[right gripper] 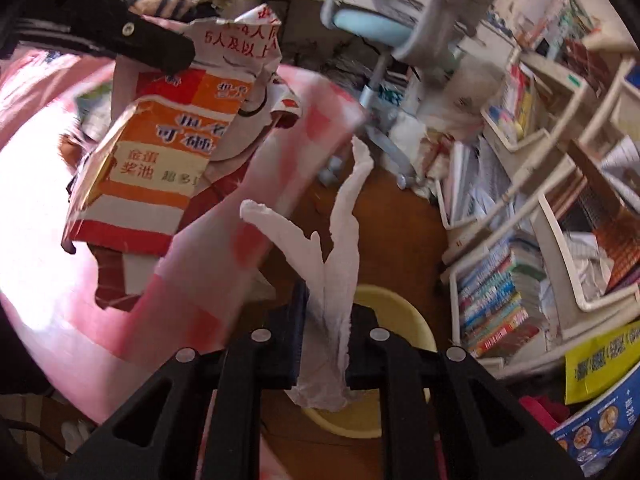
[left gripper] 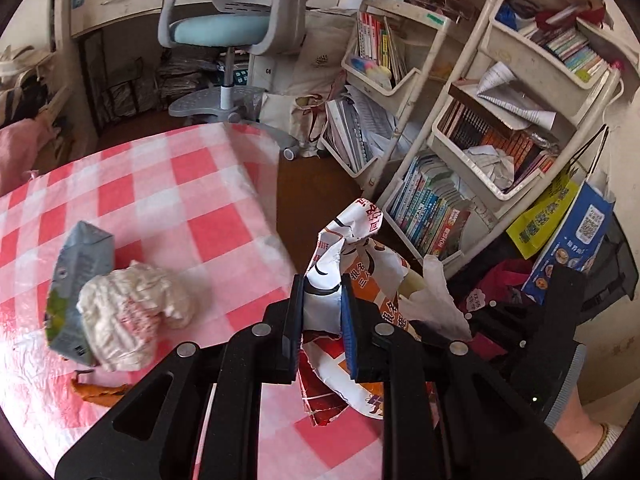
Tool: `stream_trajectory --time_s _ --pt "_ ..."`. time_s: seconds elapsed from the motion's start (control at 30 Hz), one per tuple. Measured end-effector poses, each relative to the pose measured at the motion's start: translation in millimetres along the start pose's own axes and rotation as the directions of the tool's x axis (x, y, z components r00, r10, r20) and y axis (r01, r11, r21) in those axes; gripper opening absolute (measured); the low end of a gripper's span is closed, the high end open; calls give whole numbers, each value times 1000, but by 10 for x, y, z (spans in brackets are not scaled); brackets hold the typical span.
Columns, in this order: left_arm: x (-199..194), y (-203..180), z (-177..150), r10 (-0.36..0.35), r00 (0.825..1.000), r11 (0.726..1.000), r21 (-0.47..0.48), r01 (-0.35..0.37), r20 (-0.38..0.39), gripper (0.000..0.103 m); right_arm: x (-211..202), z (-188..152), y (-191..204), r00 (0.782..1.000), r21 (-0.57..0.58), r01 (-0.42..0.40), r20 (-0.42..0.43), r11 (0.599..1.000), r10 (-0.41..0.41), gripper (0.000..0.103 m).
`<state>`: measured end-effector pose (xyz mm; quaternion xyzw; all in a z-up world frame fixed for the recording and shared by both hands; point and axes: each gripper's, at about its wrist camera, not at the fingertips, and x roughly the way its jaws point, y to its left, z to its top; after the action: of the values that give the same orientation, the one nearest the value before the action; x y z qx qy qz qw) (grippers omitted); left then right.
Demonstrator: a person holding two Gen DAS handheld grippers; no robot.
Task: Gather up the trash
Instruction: 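Open the left gripper over the yellow bin while the right gripper releases the bag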
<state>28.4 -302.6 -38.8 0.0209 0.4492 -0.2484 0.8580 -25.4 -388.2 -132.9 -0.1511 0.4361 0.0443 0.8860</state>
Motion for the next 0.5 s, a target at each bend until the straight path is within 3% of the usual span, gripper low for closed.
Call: stream_trajectory --time_s 0.1,0.17,0.23,0.3,0.4,0.47,0.5 --pt "406 -339 109 19 999 1000 16 -18 -32 16 256 -165 -212 997 13 13 -76 1000 -12 18" --pt "670 -497 179 14 999 1000 10 -13 -53 17 425 -259 -325 991 16 23 -134 1000 -20 27" --pt "976 -637 223 12 996 1000 19 -10 -94 17 530 -339 -445 984 45 26 -177 999 -17 57" --pt "1257 -699 233 32 990 999 25 -29 -141 17 583 -403 -582 976 83 57 -213 995 -39 58" --pt "1480 -712 222 11 978 1000 -18 -15 -209 31 543 -448 -764 971 158 96 -232 983 -57 60" --pt "1413 -659 215 -10 981 999 -38 3 -194 47 491 -443 -852 971 207 118 -229 971 -69 60" --pt "1337 -647 228 -10 984 999 -35 4 -175 49 459 -430 -867 972 220 123 -222 968 -73 60"
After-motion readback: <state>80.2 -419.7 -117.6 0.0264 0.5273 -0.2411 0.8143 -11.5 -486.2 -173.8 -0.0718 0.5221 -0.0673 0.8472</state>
